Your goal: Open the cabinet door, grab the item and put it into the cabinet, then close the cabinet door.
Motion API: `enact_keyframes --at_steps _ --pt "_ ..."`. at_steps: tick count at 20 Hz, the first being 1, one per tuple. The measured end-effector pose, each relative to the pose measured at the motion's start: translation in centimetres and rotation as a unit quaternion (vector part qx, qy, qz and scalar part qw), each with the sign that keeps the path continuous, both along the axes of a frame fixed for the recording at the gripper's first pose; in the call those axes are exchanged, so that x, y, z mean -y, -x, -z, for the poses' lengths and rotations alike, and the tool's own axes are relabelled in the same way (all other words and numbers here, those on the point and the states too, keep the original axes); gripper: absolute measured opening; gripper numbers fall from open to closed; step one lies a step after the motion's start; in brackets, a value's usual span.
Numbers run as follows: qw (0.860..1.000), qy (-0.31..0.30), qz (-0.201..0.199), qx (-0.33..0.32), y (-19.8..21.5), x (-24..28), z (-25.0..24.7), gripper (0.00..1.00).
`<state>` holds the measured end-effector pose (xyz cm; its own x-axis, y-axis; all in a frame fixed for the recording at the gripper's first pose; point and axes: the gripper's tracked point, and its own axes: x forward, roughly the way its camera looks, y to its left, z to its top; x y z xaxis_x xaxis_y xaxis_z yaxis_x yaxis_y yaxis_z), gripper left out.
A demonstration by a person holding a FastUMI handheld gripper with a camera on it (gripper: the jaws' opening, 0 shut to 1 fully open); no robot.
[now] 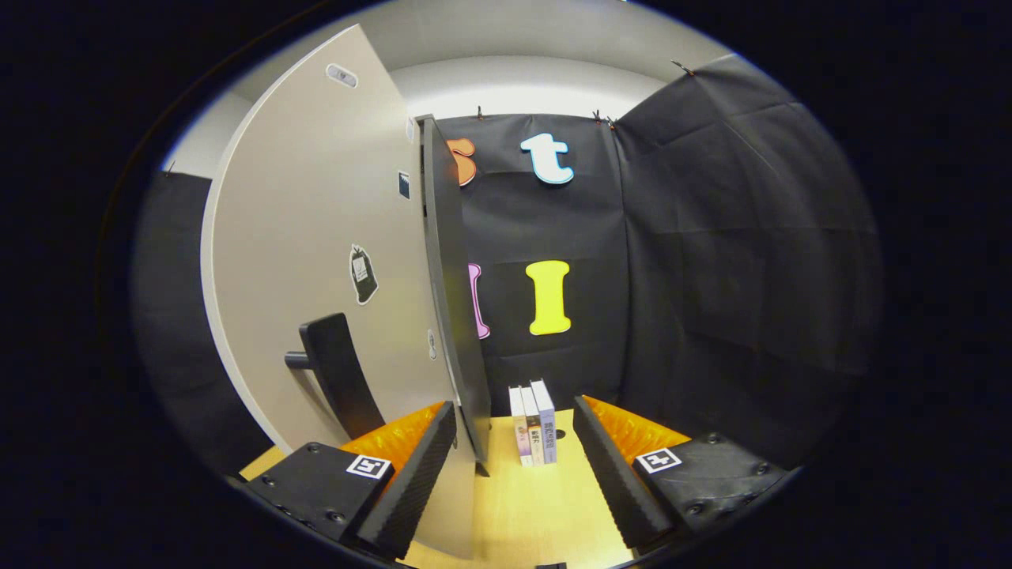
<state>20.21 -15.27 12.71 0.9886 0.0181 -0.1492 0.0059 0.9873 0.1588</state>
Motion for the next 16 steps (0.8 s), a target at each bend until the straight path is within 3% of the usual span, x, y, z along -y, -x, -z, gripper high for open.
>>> enact_keyframes --at_steps 6,16 --pt "1.0 -0.001 0.021 -0.015 0.6 -1.9 0.2 0.91" --pt "1.0 -0.007 -0.005 -0.02 1.5 -16.0 0.2 0.91"
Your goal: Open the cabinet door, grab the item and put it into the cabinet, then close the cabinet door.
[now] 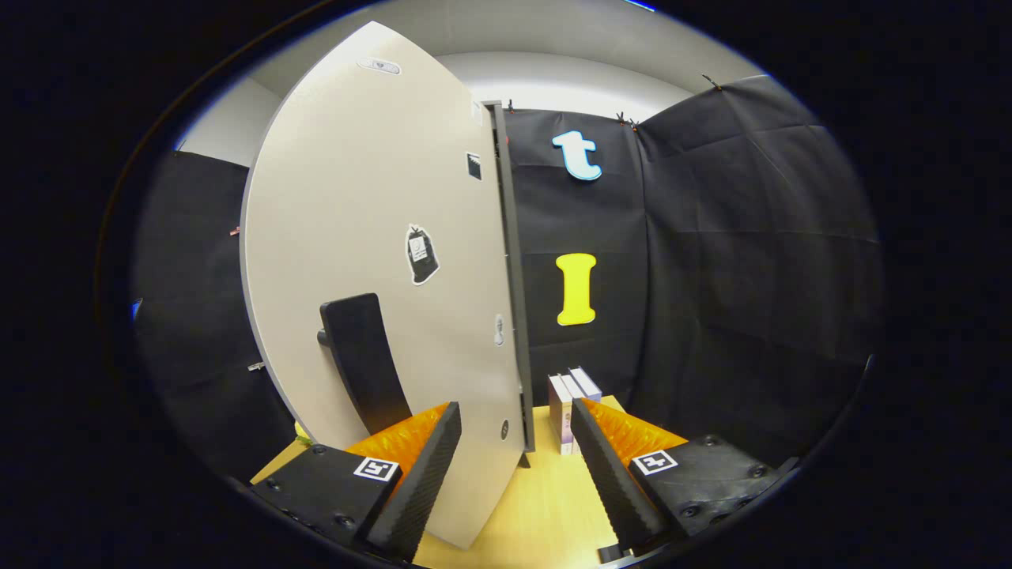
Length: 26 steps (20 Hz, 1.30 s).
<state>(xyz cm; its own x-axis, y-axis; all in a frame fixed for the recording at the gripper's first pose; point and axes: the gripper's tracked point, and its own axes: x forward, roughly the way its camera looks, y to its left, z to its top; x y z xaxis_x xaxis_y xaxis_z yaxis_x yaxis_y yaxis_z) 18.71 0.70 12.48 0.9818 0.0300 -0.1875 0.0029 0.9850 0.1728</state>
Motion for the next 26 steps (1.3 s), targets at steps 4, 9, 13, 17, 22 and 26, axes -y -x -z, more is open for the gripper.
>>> enact_keyframes --at_steps 4,9,13,17,22,26 --pt "1.0 -0.008 -0.018 0.004 -2.1 -5.6 0.0 0.92" --pt "0.999 -0.009 -0.046 0.02 -5.9 -13.1 -0.4 0.98" --pt "0.998 0.007 -0.054 0.025 -7.3 -16.3 -0.2 0.99" --pt "0.997 0.032 -0.056 0.04 -6.8 -17.3 -0.1 0.98" --pt "0.998 0.012 -0.055 0.035 -6.0 -16.9 0.7 0.98" --pt "0.997 0.019 -0.062 0.035 -5.3 -15.3 1.8 0.98"
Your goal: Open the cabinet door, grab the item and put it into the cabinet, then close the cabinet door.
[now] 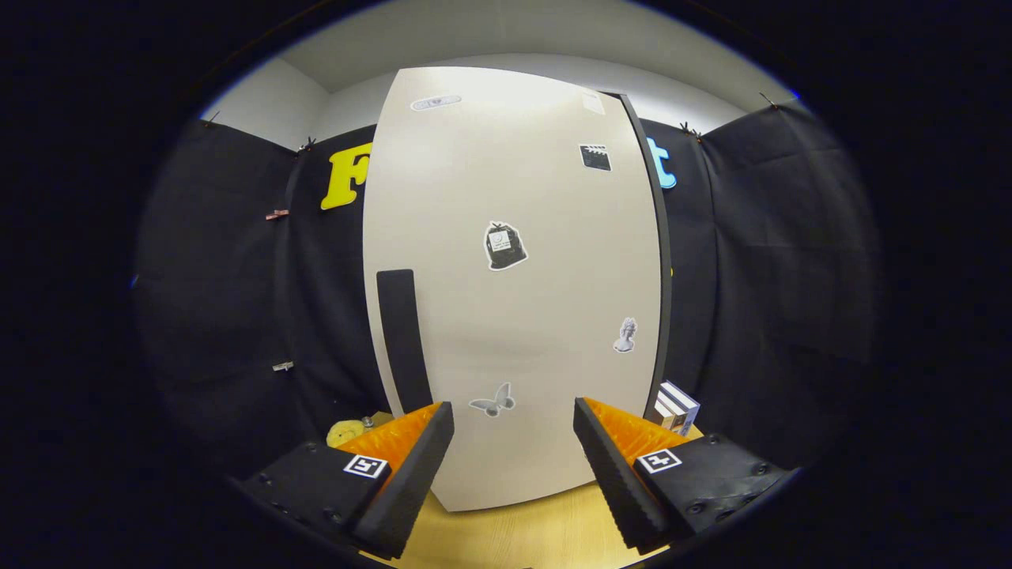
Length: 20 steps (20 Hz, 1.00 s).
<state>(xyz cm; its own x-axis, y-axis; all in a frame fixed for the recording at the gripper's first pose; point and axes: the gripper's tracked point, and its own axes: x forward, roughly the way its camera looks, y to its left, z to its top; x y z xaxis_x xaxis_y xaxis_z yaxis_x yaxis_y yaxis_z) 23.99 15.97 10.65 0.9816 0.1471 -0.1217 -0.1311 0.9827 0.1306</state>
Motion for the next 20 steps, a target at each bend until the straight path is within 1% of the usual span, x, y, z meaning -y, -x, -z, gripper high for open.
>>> enact_keyframes --at_steps 5,9,14,20 --pt "1.0 0.001 -0.024 -0.006 1.7 1.2 1.1 0.98" --pt "0.999 -0.005 -0.031 -0.005 2.0 2.3 1.3 0.98" --pt "1.0 -0.004 -0.024 0.002 1.5 3.7 1.0 0.98" --pt "1.0 -0.007 -0.002 -0.003 0.3 4.5 1.5 0.99"
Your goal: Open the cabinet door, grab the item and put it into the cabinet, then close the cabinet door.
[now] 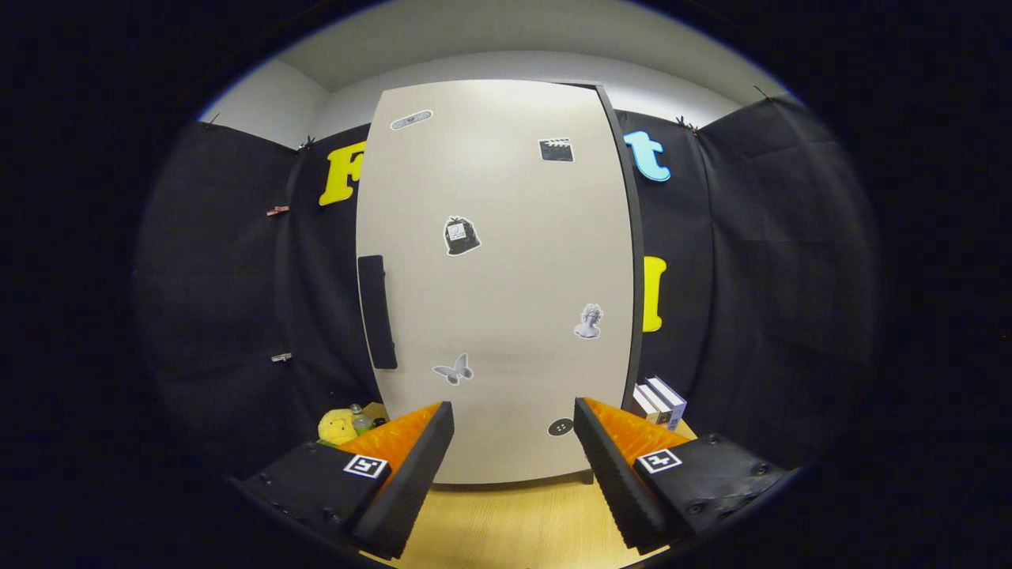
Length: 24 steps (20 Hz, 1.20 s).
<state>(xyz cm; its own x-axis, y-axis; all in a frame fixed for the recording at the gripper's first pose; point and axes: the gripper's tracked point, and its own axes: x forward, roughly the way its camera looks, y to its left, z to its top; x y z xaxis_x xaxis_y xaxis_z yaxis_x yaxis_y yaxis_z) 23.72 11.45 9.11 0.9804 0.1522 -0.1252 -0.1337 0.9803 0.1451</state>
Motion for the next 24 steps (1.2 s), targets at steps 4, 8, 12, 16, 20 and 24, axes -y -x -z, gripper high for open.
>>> enact_keyframes --at_steps 4,8,12,16,20,24 --pt "1.0 0.001 0.013 -0.004 -0.1 -0.4 0.7 0.98" --pt "1.0 0.003 0.019 -0.005 0.0 -1.5 1.1 0.99" --pt "1.0 0.008 0.024 -0.007 0.2 -2.4 1.2 0.99" --pt "0.999 0.011 0.032 -0.004 0.0 -2.9 1.1 0.99" --pt "0.999 0.013 0.035 -0.003 0.0 -3.5 1.1 0.99" --pt "0.999 0.017 0.038 -0.005 0.0 -3.5 1.2 0.99"
